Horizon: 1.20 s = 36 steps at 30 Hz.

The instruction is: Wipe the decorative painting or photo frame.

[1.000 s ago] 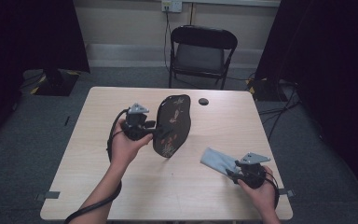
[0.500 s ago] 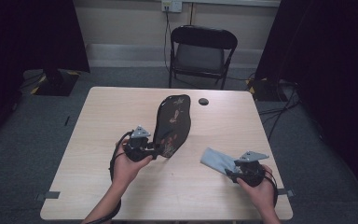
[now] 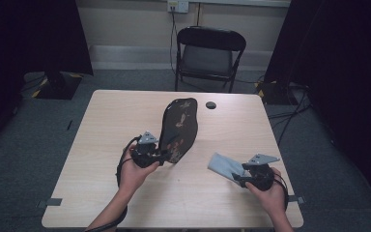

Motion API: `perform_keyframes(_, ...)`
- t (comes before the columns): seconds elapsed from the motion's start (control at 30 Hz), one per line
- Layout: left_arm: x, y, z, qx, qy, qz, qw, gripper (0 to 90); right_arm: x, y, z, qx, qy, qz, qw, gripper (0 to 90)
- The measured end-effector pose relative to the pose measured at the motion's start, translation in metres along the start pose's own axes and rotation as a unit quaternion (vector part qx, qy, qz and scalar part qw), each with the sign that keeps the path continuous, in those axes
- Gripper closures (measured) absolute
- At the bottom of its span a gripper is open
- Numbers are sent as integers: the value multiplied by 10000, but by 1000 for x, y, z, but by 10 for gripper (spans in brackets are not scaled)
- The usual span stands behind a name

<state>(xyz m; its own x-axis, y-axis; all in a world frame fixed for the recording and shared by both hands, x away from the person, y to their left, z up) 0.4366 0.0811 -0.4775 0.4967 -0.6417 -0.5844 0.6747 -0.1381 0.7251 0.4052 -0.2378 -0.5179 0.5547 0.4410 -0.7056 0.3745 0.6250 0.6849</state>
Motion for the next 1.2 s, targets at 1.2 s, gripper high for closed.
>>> perform_keyframes(1.2,-4,3,-5,-37,54,-45,10000,765,20,4,5,-28,353,-366,9987,427)
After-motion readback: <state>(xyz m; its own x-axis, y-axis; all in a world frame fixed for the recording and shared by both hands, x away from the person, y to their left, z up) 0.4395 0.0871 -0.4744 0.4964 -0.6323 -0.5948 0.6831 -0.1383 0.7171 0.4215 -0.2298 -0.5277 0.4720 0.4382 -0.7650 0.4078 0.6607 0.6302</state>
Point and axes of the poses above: each handheld gripper's, and its own axes: x roughly forward along the jaws, y roughly out of its top, z roughly to its right, the point moved 7 cm from there along x, roughly forward along the jaws, and after that the axes turned 13 degrees about -x, right-handed, at the moved point
